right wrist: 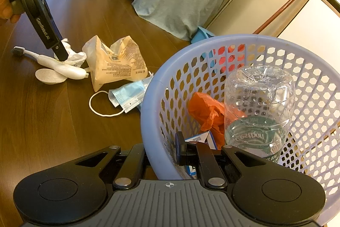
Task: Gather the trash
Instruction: 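Lower the left gripper and grasp the white crumpled tissue, then carry the tissue into the basket and open the left gripper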
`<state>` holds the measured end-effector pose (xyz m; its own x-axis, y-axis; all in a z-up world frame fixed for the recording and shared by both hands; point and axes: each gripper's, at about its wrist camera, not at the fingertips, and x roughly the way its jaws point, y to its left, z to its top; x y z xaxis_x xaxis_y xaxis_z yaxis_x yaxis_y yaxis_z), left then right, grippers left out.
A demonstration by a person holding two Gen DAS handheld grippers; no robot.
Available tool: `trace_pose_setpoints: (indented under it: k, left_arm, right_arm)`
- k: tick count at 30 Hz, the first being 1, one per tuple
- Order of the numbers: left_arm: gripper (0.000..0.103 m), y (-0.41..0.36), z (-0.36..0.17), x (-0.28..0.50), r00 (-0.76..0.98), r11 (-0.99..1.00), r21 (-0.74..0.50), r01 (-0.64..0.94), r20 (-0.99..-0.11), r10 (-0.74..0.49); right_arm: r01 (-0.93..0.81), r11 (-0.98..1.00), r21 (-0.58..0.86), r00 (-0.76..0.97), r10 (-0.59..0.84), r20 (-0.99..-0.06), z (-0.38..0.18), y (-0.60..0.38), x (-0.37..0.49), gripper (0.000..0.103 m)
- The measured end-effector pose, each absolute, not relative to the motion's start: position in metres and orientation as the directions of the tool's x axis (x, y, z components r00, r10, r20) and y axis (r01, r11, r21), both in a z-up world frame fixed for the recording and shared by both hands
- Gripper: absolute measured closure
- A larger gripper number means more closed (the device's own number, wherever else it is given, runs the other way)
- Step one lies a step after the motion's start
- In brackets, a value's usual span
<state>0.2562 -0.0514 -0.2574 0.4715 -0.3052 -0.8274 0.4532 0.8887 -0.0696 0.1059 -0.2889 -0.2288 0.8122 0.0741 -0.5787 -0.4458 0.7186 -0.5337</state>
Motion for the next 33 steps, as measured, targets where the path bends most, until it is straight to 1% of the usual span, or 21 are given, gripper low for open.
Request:
trace_pose_setpoints:
  k: [1, 3, 4, 5, 8, 11, 18, 26, 33]
  left_arm:
    - [0.065, -0.053, -0.259, 0.257, 0.47, 0.889, -0.064, 0.453, -0.83, -0.299]
    - [0.068, -0.054, -0.26, 0.257, 0.469, 0.887, -0.051, 0.46, -0.834, -0.291]
    - [0.072, -0.054, -0.26, 0.257, 0.471, 0.885, -0.045, 0.462, -0.833, -0.289]
    - [0.078, -0.054, -0.26, 0.256, 0.471, 0.885, -0.042, 0.463, -0.834, -0.286]
    - [0.082, -0.051, -0.258, 0.255, 0.47, 0.883, -0.034, 0.468, -0.837, -0.281]
    - [0.084, -0.045, -0.255, 0.253, 0.472, 0.886, -0.036, 0.461, -0.836, -0.28]
    - [0.084, -0.033, -0.234, 0.252, 0.484, 0.895, -0.057, 0.443, -0.825, -0.292]
    - [0.084, -0.031, -0.191, 0.249, 0.515, 0.886, -0.105, 0.451, -0.781, -0.355]
    - [0.084, -0.051, -0.159, 0.245, 0.518, 0.847, -0.133, 0.515, -0.739, -0.431]
  right_arm:
    - [-0.446, 0.719, -0.533, 0.812, 0.074, -0.578, -0.229, -0.289, 0.106, 0.097]
    - [-0.445, 0.72, -0.533, 0.813, 0.074, -0.578, -0.229, -0.289, 0.106, 0.097]
    - [-0.445, 0.719, -0.533, 0.813, 0.074, -0.578, -0.229, -0.289, 0.106, 0.097]
    - [-0.445, 0.719, -0.533, 0.813, 0.074, -0.578, -0.229, -0.289, 0.105, 0.097]
    - [-0.445, 0.72, -0.533, 0.813, 0.075, -0.578, -0.229, -0.289, 0.105, 0.097]
    - [-0.444, 0.721, -0.532, 0.813, 0.074, -0.578, -0.229, -0.289, 0.105, 0.097]
    - [-0.443, 0.722, -0.531, 0.813, 0.075, -0.577, -0.228, -0.289, 0.106, 0.097]
    - [-0.442, 0.725, -0.528, 0.813, 0.075, -0.577, -0.228, -0.289, 0.106, 0.097]
    - [-0.442, 0.725, -0.528, 0.813, 0.075, -0.577, -0.228, -0.289, 0.106, 0.097]
